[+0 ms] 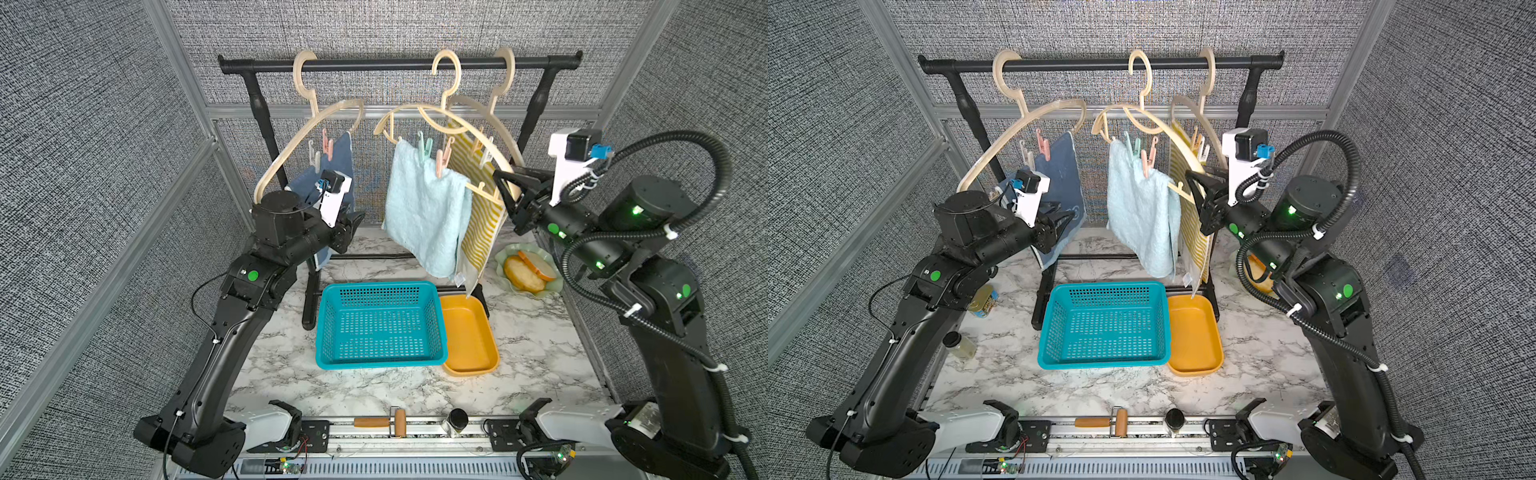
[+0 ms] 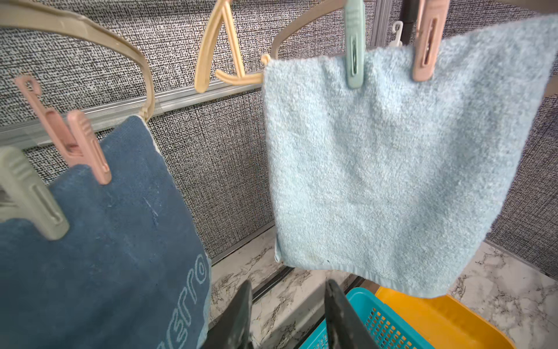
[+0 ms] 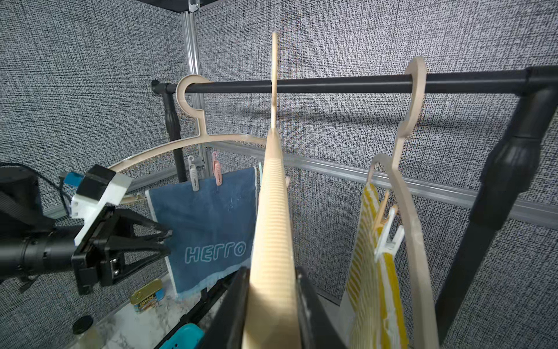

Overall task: Remove the clothespins securing towels to the hanger
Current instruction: Pick up the hanger from the clothesline.

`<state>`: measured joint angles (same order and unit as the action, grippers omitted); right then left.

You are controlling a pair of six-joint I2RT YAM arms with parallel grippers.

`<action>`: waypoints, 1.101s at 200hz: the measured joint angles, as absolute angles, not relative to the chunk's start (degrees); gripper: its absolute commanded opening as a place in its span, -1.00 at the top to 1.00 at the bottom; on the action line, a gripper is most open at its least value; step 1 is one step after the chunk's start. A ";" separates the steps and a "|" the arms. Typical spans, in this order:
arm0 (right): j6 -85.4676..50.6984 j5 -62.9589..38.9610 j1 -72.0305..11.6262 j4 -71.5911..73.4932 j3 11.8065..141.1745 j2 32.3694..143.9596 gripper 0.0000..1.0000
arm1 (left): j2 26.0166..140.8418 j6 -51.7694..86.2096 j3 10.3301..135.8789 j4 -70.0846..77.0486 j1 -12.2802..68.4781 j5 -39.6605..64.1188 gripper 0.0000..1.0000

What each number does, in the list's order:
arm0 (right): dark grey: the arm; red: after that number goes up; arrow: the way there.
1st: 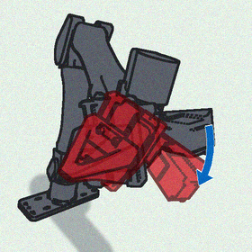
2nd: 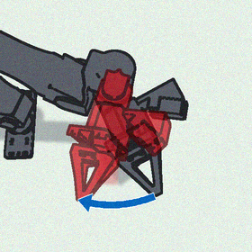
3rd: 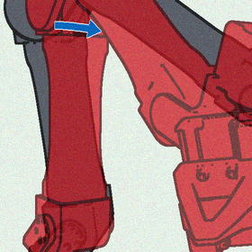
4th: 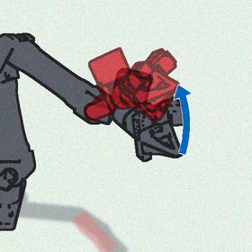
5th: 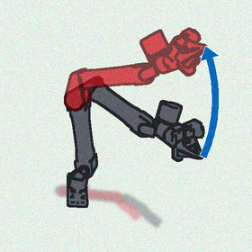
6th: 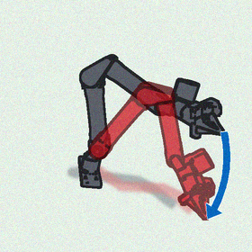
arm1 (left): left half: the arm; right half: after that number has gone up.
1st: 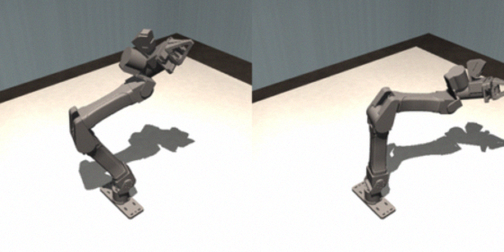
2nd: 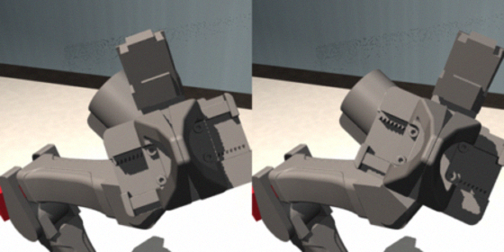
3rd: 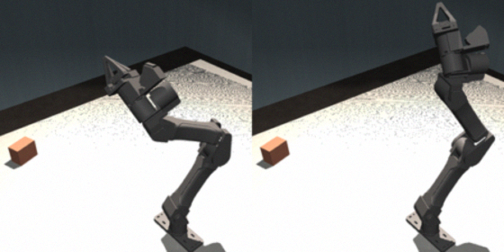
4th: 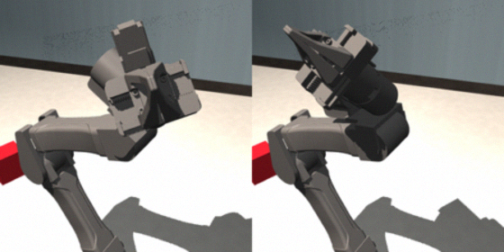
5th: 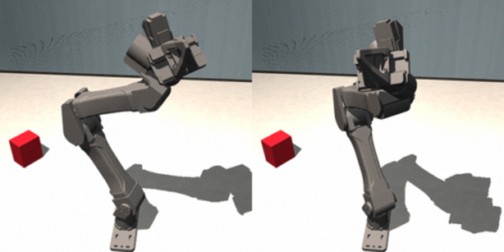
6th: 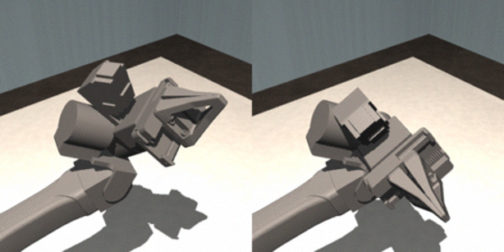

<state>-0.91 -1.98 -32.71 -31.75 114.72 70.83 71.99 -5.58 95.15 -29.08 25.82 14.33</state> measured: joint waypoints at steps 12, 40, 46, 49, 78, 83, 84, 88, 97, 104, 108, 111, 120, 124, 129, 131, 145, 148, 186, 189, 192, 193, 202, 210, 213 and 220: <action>-1.04 -3.20 -32.73 -32.23 113.34 69.58 1.00 | 71.99 -6.11 95.64 -30.35 25.82 15.07 0.18; -1.04 -6.37 -32.71 -34.22 110.28 67.22 1.00 | 71.66 -7.09 96.42 -32.27 25.85 15.64 0.18; -1.04 -6.85 -32.73 -34.50 109.56 66.76 1.00 | 71.50 -7.09 96.42 -32.69 25.85 15.77 0.18; -1.04 -7.27 -32.71 -34.57 109.03 66.43 1.00 | 71.44 -7.11 96.42 -32.88 25.85 15.97 0.18; -1.45 -10.44 -32.64 -35.81 104.47 63.79 1.00 | 71.09 -7.55 97.21 -35.62 25.82 17.37 0.18; -1.65 -11.11 -32.53 -35.81 103.48 63.29 1.00 | 71.00 -7.64 97.36 -35.97 25.85 17.69 0.17; -1.67 -11.20 -32.53 -35.83 103.35 63.24 1.00 | 70.96 -7.66 97.38 -36.01 25.85 17.74 0.17; -1.74 -11.70 -32.38 -35.77 102.54 62.92 1.00 | 70.78 -7.77 97.38 -36.14 25.82 17.96 0.17; -2.13 -13.15 -32.14 -35.70 100.92 62.39 1.00 | 70.26 -8.21 97.21 -36.64 25.85 18.37 0.15; -2.61 -14.41 -31.90 -35.55 99.57 62.04 1.00 | 69.82 -8.64 97.03 -37.08 25.85 18.72 0.15; -2.79 -15.05 -31.86 -35.29 98.78 61.87 1.00 | 69.63 -8.73 97.06 -37.52 25.85 19.03 0.15; -2.90 -15.68 -31.86 -35.31 98.10 61.76 1.00 | 69.58 -8.73 97.08 -37.67 25.82 19.25 0.15; -3.14 -17.41 -31.57 -35.07 96.27 61.39 1.00 | 69.65 -8.82 97.60 -38.28 25.85 19.68 0.15; -3.22 -18.13 -31.46 -34.96 95.68 61.25 1.00 | 69.84 -8.95 98.06 -38.65 25.85 19.77 0.15; -3.38 -19.14 -31.42 -34.89 94.96 61.12 1.00 | 70.15 -8.99 98.63 -38.83 25.87 20.12 0.15; -3.38 -19.59 -31.38 -34.89 94.65 61.06 1.00 | 70.26 -8.99 98.78 -38.85 25.87 20.16 0.15; -3.99 -22.57 -30.76 -34.28 93.01 60.69 1.00 | 70.67 -9.02 99.55 -39.29 25.89 20.88 0.15; -3.97 -23.20 -30.68 -34.00 92.68 60.64 1.00 | 70.67 -9.02 99.55 -39.44 25.89 21.04 0.15; -5.58 -31.51 -28.67 -29.19 86.67 60.42 1.00 | 69.04 -9.23 98.35 -41.95 26.13 23.68 0.14; -5.78 -32.14 -28.47 -28.75 86.21 60.45 1.00 | 68.88 -9.28 98.35 -42.09 26.13 23.97 0.14; -5.98 -32.77 -28.34 -28.27 85.71 60.53 1.00 | 68.69 -9.43 98.35 -42.17 26.13 24.23 0.13; -6.02 -32.93 -28.29 -28.14 85.60 60.53 1.00 | 68.64 -9.45 98.35 -42.19 26.13 24.25 0.13; -6.85 -34.85 -27.90 -26.48 84.29 60.77 1.00 | 68.14 -9.50 98.35 -42.50 26.15 24.97 0.13; -7.62 -36.56 -27.59 -24.84 83.33 61.17 1.00 | 67.68 -9.65 98.35 -42.87 26.15 25.65 0.13; -7.84 -37.15 -27.49 -24.21 83.02 61.36 1.00 | 67.57 -9.67 98.37 -43.00 26.17 25.76 0.13; -8.51 -38.63 -27.27 -22.59 82.26 61.87 1.00 | 67.33 -9.93 98.37 -43.29 26.22 26.11 0.13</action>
<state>-8.51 -38.63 -27.27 -22.59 82.26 61.87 67.33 -9.93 98.37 -43.29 26.22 26.11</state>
